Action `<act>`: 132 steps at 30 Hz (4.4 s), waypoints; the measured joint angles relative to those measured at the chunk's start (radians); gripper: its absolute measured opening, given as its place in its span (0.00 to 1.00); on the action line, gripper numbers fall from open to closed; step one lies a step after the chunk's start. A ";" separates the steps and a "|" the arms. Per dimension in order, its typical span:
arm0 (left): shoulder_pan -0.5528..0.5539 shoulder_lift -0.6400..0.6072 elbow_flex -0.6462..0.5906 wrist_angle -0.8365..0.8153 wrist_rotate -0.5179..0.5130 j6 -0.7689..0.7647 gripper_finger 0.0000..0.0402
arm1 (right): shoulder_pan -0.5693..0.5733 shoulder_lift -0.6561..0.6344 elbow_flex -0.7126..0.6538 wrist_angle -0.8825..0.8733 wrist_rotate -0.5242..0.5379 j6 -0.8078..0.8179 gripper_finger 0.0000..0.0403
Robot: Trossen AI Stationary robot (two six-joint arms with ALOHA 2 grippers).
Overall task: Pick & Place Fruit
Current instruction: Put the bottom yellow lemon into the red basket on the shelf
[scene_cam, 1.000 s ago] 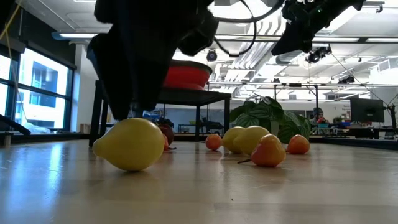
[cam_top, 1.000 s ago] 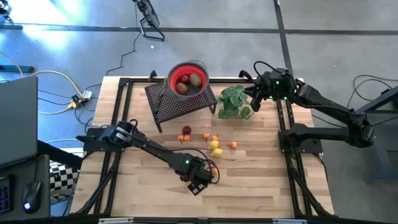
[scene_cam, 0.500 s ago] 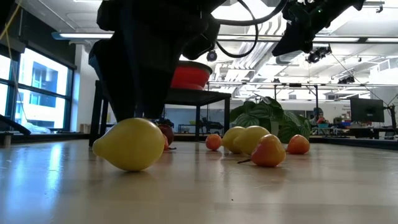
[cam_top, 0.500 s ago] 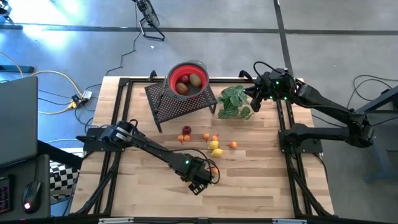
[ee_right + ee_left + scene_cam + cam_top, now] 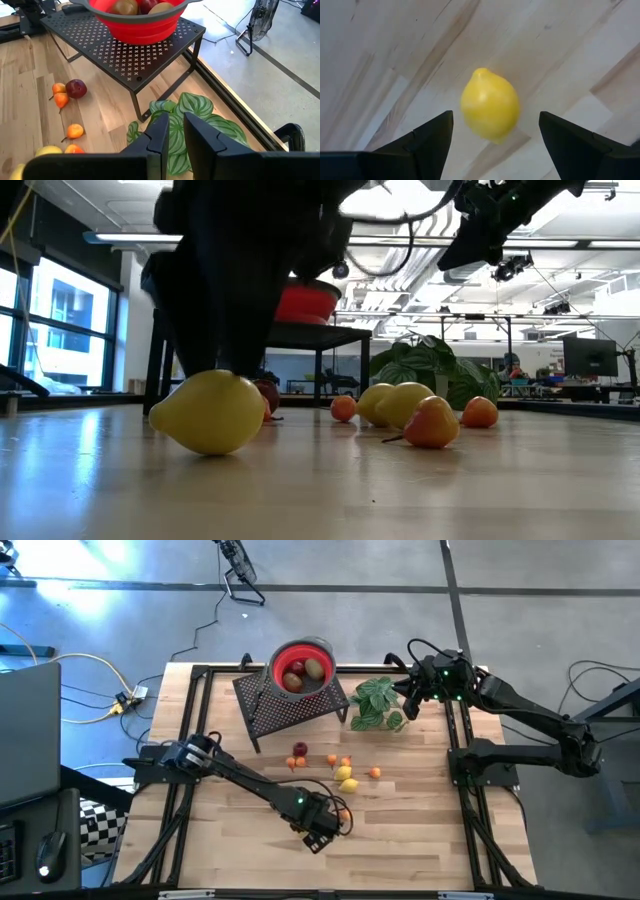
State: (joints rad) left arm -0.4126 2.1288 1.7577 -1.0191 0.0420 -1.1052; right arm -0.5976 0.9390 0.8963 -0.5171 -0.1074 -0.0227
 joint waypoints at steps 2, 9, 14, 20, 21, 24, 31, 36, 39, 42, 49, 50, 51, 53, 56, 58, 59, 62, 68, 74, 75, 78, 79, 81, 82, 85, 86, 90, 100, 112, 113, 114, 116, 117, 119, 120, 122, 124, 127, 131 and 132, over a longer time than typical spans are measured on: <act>0.001 0.000 -0.025 0.014 0.013 -0.001 0.72 | 0.000 0.000 0.000 0.000 0.000 0.000 0.12; 0.001 0.000 -0.064 0.071 0.030 -0.005 0.72 | 0.000 0.000 0.000 0.000 0.000 -0.006 0.12; 0.001 0.000 -0.067 0.081 0.029 -0.002 0.72 | 0.000 0.000 0.000 0.000 0.000 -0.008 0.12; 0.001 0.000 -0.067 0.084 0.008 -0.002 0.72 | 0.000 0.000 0.000 0.000 0.000 -0.008 0.12; 0.001 0.000 -0.067 0.084 0.008 -0.002 0.72 | 0.000 0.000 0.000 0.000 0.000 -0.008 0.12; 0.001 0.000 -0.067 0.085 0.008 -0.003 0.72 | 0.000 0.000 0.000 0.000 0.000 -0.008 0.12; 0.001 0.000 -0.067 0.085 0.000 -0.025 0.72 | 0.000 0.000 0.000 0.000 0.000 -0.008 0.12; 0.001 0.000 -0.067 0.086 0.000 -0.029 0.72 | 0.000 0.000 0.000 0.000 0.000 -0.008 0.12; 0.001 0.000 -0.067 0.086 0.000 -0.031 0.72 | 0.000 0.000 0.000 0.000 0.000 -0.008 0.12; 0.001 0.000 -0.066 0.087 0.000 -0.031 0.72 | 0.000 0.000 0.000 0.000 0.000 -0.008 0.12; 0.001 0.000 -0.066 0.087 -0.001 -0.031 0.66 | 0.000 0.000 0.000 0.000 0.000 -0.008 0.12; 0.001 0.000 -0.066 0.088 -0.001 -0.031 0.65 | 0.000 0.000 0.000 0.000 0.000 -0.008 0.12; 0.001 0.000 -0.066 0.088 -0.001 -0.031 0.63 | 0.000 0.000 0.000 0.000 0.000 -0.008 0.12; 0.001 0.001 -0.066 0.091 -0.001 -0.031 0.60 | 0.000 0.000 0.000 0.000 0.000 -0.008 0.12; 0.001 0.001 -0.066 0.101 -0.001 -0.031 0.56 | 0.000 0.000 0.000 0.000 0.000 -0.008 0.12; 0.001 0.001 -0.066 0.109 -0.001 -0.030 0.55 | 0.000 0.000 0.000 -0.001 0.000 -0.008 0.12; 0.001 0.001 -0.066 0.111 -0.001 -0.030 0.54 | 0.000 0.000 0.000 -0.002 0.000 -0.008 0.12; 0.001 0.001 -0.066 0.111 -0.001 -0.029 0.53 | 0.000 0.000 0.000 -0.002 0.000 -0.008 0.12; 0.001 0.001 -0.066 0.111 0.012 -0.026 0.53 | 0.000 0.000 0.000 -0.003 0.000 -0.008 0.12; 0.001 0.001 -0.066 0.105 0.016 -0.026 0.53 | 0.000 0.000 0.000 -0.003 0.000 -0.008 0.12; 0.001 0.001 -0.066 0.103 0.016 -0.025 0.53 | 0.000 0.000 0.000 -0.003 0.000 -0.008 0.12; 0.001 0.001 -0.066 0.103 0.016 -0.025 0.53 | 0.000 0.000 0.000 -0.003 0.000 -0.008 0.12; 0.001 0.001 -0.066 0.103 0.016 -0.025 0.53 | 0.000 0.000 0.000 -0.003 0.000 -0.008 0.12; 0.001 0.001 -0.066 0.103 0.015 -0.012 0.53 | 0.000 0.000 0.000 -0.003 0.000 -0.008 0.12; 0.001 0.001 -0.066 0.103 0.010 -0.002 0.53 | 0.000 0.000 0.000 -0.003 0.000 -0.008 0.12; 0.002 0.001 -0.066 0.103 -0.004 0.041 0.53 | 0.000 0.000 0.000 -0.003 0.000 -0.008 0.12; 0.005 0.001 -0.066 0.103 -0.004 0.061 0.53 | 0.000 0.000 0.000 -0.003 0.000 -0.008 0.12; 0.020 -0.011 -0.066 0.088 0.004 0.128 0.53 | 0.000 0.000 0.000 -0.003 0.001 -0.008 0.12; 0.095 -0.109 -0.066 0.021 -0.057 0.251 0.53 | 0.000 0.000 -0.001 0.002 0.003 -0.008 0.12; 0.204 -0.322 -0.066 -0.025 -0.140 0.345 0.53 | 0.000 0.000 -0.001 0.001 0.003 -0.007 0.12; 0.214 -0.340 -0.066 -0.023 -0.148 0.350 0.53 | 0.000 0.000 -0.001 0.002 0.003 -0.007 0.12; 0.225 -0.361 -0.066 -0.023 -0.161 0.354 0.53 | 0.000 0.000 -0.001 0.002 0.003 -0.007 0.12; 0.247 -0.395 -0.066 -0.021 -0.182 0.361 0.53 | 0.000 0.000 -0.001 0.003 0.003 -0.007 0.12; 0.257 -0.412 -0.064 -0.018 -0.192 0.367 0.53 | 0.000 0.000 -0.001 0.005 0.003 -0.007 0.12; 0.281 -0.442 -0.060 -0.017 -0.218 0.381 0.53 | 0.000 0.000 -0.001 0.005 0.003 -0.008 0.12; 0.293 -0.453 -0.053 -0.017 -0.230 0.393 0.53 | 0.000 0.000 -0.001 0.005 0.003 -0.008 0.12; 0.318 -0.476 -0.040 0.002 -0.259 0.421 0.53 | 0.000 0.000 -0.001 0.005 0.003 -0.008 0.12; 0.345 -0.490 -0.024 -0.002 -0.284 0.454 0.53 | 0.000 0.000 -0.001 0.005 0.003 -0.008 0.12; 0.396 -0.508 0.002 0.002 -0.324 0.516 0.53 | 0.000 0.000 -0.001 0.006 0.003 -0.008 0.12; 0.484 -0.510 0.038 -0.008 -0.342 0.588 0.53 | 0.000 0.000 -0.001 0.007 0.003 -0.008 0.12; 0.507 -0.510 0.043 -0.008 -0.342 0.606 0.53 | 0.000 0.000 -0.001 0.008 0.003 -0.008 0.12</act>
State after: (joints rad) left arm 0.0946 1.6188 1.8010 -1.0269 -0.2996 -0.4994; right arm -0.5980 0.9390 0.8955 -0.5092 -0.1040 -0.0305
